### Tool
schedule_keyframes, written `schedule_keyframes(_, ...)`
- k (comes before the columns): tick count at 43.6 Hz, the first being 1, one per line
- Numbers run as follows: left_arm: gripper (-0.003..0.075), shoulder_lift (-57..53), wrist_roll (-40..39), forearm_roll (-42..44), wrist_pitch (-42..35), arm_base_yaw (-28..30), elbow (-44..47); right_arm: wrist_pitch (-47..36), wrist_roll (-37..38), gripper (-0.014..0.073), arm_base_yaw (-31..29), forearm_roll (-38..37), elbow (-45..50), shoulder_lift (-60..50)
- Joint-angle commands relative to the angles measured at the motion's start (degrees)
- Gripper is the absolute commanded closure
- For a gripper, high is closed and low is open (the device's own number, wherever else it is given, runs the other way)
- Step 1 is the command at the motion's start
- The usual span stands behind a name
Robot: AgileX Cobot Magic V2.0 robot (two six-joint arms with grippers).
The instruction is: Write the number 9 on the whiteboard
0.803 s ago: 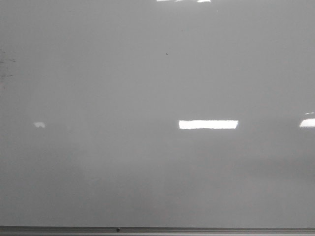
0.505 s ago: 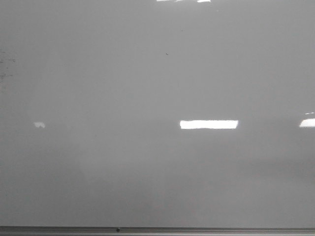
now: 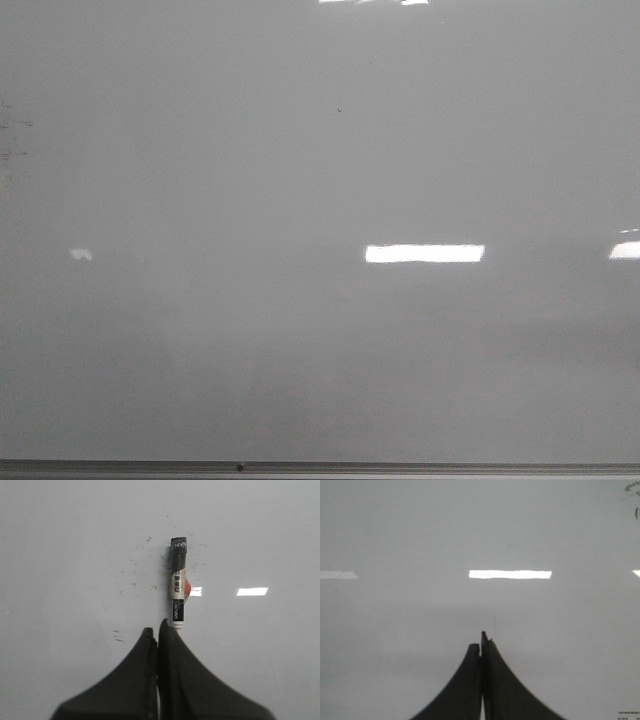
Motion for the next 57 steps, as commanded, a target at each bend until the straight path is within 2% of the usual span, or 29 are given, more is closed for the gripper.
schedule_keyframes(1, 0.0739, -1.05, -0.60, -0.16, -5.06, 0.03, 0.13, -4.55, -0.06, 0.0662, -0.34, -0.59, -0.14, -1.10)
schedule_keyframes(22, 0.0739, -1.05, -0.60, -0.16, -5.72, 0.03, 0.13, -11.37, -0.06, 0.0662, -0.34, -0.59, -0.18, -1.10)
schedule_keyframes(28, 0.0739, -1.05, -0.60, -0.30, -13.54, 0.05, -0.15, -11.72, -0.06, 0.0662, -0.34, -0.53, -2.20, -1.10)
schedule_keyframes(32, 0.0739, -1.05, -0.60, -0.56, -19.63, 0.05, -2.51, -6.69, -0.06, 0.0661, -0.34, -0.53, -6.90, -1.10)
schedule_keyframes(35, 0.0739, -0.81, -0.60, -0.56, -17.19, 0.05, -6.55, -0.41, 0.07, 0.0659, -0.34, 0.41, -12.14, -0.87)
schedule_keyframes(39, 0.0739, 1.73, -0.60, -0.56, -9.16, 0.05, -13.07, 8.09, 1.27, 0.0652, -0.34, 1.60, -19.51, 1.84)
schedule_keyframes(42, 0.0739, 5.01, -0.60, -0.56, -4.63, 0.05, -16.91, 11.20, 2.04, 0.0652, -0.34, 1.87, -23.46, 5.72)
schedule_keyframes(50, 0.0739, 15.46, -0.60, -0.56, -0.86, 0.05, -22.41, 10.19, 2.16, 0.0652, -0.34, 1.92, -28.32, 15.48)
schedule_keyframes(57, 0.0737, 17.58, -0.60, -0.65, -0.73, 0.05, -22.77, 9.48, 2.16, 0.0650, -0.34, 1.92, -28.39, 17.68)
